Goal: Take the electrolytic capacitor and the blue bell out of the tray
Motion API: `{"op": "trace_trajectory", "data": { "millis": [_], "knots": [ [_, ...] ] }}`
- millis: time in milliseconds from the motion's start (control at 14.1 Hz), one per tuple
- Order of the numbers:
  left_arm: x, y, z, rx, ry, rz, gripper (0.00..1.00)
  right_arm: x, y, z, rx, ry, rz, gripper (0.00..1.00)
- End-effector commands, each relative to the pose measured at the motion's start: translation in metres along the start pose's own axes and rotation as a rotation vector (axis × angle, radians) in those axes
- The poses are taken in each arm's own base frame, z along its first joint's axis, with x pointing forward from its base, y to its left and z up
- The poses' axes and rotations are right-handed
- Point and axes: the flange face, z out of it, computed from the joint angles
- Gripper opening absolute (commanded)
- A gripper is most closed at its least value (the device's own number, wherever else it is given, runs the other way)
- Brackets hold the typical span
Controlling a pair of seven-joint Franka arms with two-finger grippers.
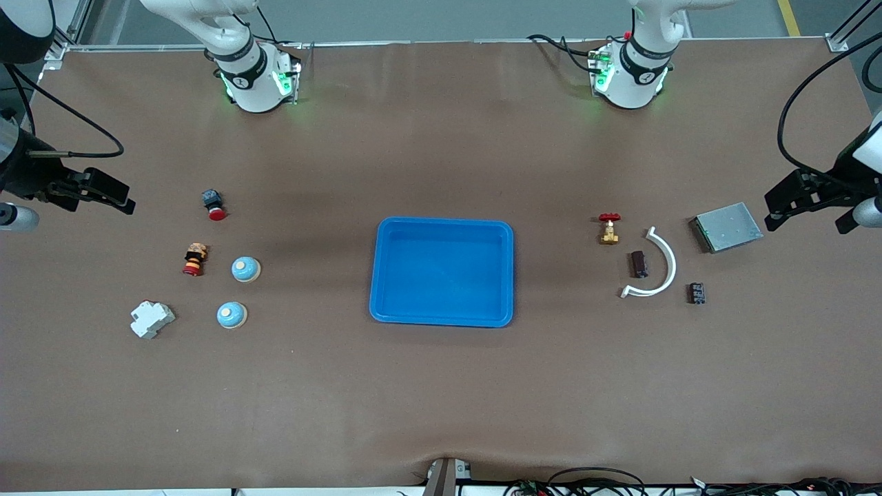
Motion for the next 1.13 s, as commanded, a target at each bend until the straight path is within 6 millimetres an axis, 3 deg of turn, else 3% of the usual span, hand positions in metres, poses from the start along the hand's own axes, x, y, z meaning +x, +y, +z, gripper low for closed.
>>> {"op": "trace_trajectory", "data": {
  "millis": [0, 283, 707, 849, 990, 1061],
  "knots": [
    [-0.006, 0.001, -0.010, -0.047, 0.029, -0.028, 1.00, -0.009, 0.003, -0.005, -0.006, 0.015, 0.000, 1.00],
    [-0.005, 0.003, -0.021, -0.074, 0.050, -0.042, 1.00, -0.008, 0.003, -0.006, -0.015, 0.021, -0.002, 1.00],
    [-0.007, 0.001, -0.018, -0.057, 0.049, -0.036, 1.00, -0.007, 0.002, -0.006, -0.023, 0.029, -0.007, 1.00],
    [-0.012, -0.004, -0.023, -0.031, 0.055, -0.033, 1.00, -0.007, 0.002, -0.006, -0.023, 0.029, -0.007, 1.00],
    [-0.010, -0.025, -0.025, -0.040, 0.058, -0.041, 1.00, -0.007, 0.002, -0.006, -0.023, 0.029, -0.015, 1.00],
    [-0.010, -0.024, -0.024, -0.041, 0.055, -0.038, 1.00, -0.007, 0.002, -0.006, -0.023, 0.029, -0.030, 1.00]
  ]
}}
